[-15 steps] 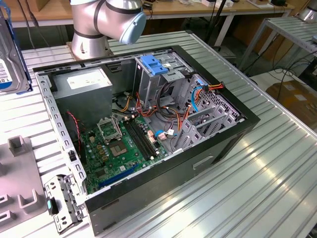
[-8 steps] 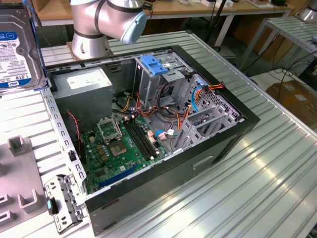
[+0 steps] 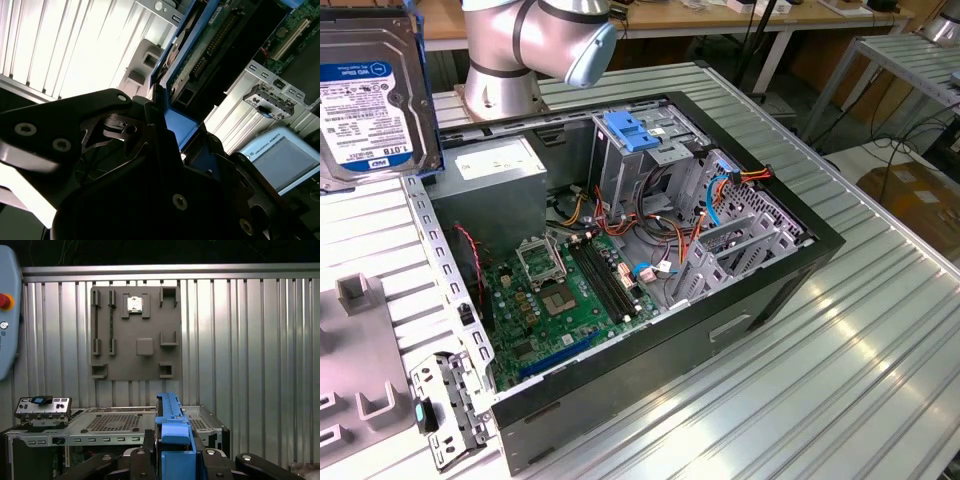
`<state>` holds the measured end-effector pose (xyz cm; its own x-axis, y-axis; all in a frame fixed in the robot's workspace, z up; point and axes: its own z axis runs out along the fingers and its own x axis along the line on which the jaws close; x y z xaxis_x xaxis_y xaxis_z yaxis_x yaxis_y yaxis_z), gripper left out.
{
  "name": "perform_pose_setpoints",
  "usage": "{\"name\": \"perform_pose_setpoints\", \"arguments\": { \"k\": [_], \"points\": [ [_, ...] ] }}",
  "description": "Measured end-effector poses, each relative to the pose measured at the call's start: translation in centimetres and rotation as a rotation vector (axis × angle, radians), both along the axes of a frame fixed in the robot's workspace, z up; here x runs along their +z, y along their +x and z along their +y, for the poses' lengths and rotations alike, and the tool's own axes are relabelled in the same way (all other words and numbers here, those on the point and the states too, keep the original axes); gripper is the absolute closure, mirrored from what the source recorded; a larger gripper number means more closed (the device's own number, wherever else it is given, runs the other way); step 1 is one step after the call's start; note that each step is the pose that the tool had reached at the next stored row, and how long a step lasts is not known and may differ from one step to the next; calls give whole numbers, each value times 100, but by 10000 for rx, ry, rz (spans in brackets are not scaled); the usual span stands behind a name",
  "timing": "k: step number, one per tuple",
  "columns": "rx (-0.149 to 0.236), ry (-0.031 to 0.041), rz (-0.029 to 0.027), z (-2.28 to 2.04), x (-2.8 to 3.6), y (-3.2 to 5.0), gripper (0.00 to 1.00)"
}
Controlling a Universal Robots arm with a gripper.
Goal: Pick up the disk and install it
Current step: 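Pick up the disk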
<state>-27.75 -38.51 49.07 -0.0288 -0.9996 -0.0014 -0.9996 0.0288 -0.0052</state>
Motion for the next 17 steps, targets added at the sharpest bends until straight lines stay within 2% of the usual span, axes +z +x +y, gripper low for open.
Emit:
{"name": "perform_pose_setpoints", "arguments": {
  "k": [12, 17],
  "points": [
    [1, 0, -1, 0, -1, 289, 63],
    [0, 0, 0, 0, -1, 475, 63]
  ]
}}
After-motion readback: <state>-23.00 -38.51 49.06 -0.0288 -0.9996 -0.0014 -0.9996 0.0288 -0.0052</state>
